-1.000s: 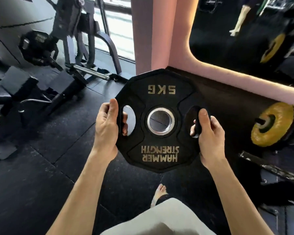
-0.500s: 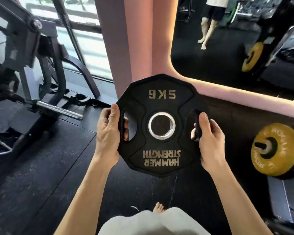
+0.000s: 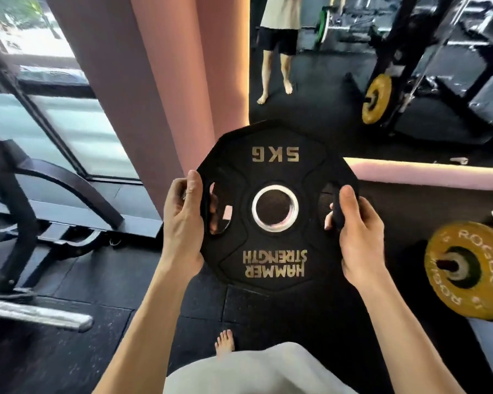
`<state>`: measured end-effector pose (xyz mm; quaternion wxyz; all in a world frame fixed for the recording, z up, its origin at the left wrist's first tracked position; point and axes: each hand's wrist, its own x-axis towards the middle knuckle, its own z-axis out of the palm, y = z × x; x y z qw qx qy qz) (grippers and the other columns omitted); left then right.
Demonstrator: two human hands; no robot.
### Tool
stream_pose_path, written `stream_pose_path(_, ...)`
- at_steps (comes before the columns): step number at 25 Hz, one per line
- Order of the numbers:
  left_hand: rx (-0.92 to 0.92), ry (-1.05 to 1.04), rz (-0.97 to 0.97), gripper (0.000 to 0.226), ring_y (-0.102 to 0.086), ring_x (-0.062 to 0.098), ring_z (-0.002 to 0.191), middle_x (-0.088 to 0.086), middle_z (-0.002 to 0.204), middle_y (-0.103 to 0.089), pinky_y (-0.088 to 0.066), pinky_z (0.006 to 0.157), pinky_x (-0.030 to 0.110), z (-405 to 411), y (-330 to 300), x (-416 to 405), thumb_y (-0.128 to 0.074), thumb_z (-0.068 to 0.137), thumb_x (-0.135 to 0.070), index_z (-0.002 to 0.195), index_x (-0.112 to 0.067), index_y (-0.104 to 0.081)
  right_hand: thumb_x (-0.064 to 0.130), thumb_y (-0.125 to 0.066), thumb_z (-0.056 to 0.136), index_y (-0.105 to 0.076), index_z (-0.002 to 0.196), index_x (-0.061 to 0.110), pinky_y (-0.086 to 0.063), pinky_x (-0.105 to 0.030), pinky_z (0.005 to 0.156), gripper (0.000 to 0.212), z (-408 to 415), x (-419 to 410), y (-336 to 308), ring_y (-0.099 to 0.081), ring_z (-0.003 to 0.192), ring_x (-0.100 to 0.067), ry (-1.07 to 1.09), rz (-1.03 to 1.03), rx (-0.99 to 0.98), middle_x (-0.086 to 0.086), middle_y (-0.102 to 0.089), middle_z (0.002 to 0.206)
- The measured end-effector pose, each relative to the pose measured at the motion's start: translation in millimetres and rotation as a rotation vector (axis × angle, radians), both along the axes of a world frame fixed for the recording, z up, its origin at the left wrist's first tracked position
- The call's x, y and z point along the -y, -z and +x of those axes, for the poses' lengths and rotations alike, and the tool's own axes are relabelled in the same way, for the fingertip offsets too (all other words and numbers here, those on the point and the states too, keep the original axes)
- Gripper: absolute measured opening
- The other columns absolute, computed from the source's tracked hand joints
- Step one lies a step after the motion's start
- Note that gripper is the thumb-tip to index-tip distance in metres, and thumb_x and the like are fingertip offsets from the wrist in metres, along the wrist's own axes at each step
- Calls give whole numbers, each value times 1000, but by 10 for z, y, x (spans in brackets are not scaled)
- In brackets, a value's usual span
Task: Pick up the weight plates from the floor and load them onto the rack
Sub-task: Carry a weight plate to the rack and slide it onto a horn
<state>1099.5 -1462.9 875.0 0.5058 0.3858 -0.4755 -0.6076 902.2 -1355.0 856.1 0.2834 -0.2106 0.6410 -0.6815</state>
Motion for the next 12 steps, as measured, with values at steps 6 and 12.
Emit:
stream_pose_path(6, 19, 158, -6, 34, -39, 20, 46, 6, 66, -52, -36, 41, 24, -694, -207, 1213, -48, 99, -45, 81, -17, -51, 61, -59, 79, -61, 78, 17, -45, -35, 70, 43, -440, 875, -150, -54, 62, -11, 180, -63, 2, 5, -59, 64)
stream_pose_path(12, 34, 379, -31, 32, -42, 20, 52, 7, 70, -52, -37, 46, 29, -1917, -202, 2039, -49, 98, -48, 80, -22, -53, 56, -60, 82, -63, 78, 20, -50, -28, 68, 36, -1324, 1359, -145, -59, 68, -11, 386, -115, -9, 6, -62, 68)
